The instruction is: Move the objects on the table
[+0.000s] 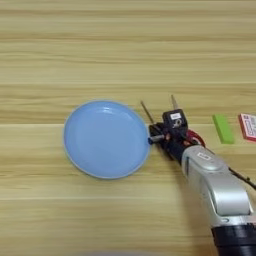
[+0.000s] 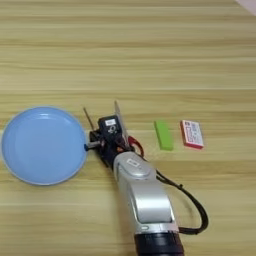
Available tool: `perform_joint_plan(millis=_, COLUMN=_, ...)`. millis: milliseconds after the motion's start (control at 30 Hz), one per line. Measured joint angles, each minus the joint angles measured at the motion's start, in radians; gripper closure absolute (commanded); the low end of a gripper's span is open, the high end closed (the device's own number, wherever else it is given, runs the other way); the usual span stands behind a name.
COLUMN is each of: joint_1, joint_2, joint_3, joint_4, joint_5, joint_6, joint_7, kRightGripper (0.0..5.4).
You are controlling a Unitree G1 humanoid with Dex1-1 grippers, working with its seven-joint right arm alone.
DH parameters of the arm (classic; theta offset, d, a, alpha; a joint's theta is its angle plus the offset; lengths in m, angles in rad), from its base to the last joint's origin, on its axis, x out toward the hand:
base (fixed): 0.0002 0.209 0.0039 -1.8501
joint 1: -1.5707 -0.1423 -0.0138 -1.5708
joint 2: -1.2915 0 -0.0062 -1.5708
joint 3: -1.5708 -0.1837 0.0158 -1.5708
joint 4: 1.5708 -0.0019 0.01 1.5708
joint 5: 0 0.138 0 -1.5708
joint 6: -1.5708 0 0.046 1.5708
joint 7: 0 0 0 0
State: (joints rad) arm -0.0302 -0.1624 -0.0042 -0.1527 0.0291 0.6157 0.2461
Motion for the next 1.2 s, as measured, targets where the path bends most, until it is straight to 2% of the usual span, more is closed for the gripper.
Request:
perform_joint_plan(millis=200, joint_1=-0.009, joint_2=0.0, joint_3=0.001, joint_4=0.022, joint_5=-0.002, joint_6=-0.02, joint_7=0.0, kRightGripper=4.53)
perform_joint_plan(millis=233, joint_1=-0.01, joint_2=0.0, joint_3=0.001, joint_4=0.024, joint_5=-0.002, joint_6=-0.021, joint_7=0.0, kRightGripper=4.24)
perform_joint_plan(millis=367, joint_1=-0.011, joint_2=0.0, joint_3=-0.002, joint_4=0.024, joint_5=-0.004, joint_6=-0.021, joint_7=-0.002, kRightGripper=3.83)
perform_joint_plan(millis=1200, joint_1=-0.009, joint_2=0.01, joint_3=-0.043, joint_4=-0.055, joint_5=0.012, joint_6=-0.019, joint_7=-0.026, kRightGripper=0.31)
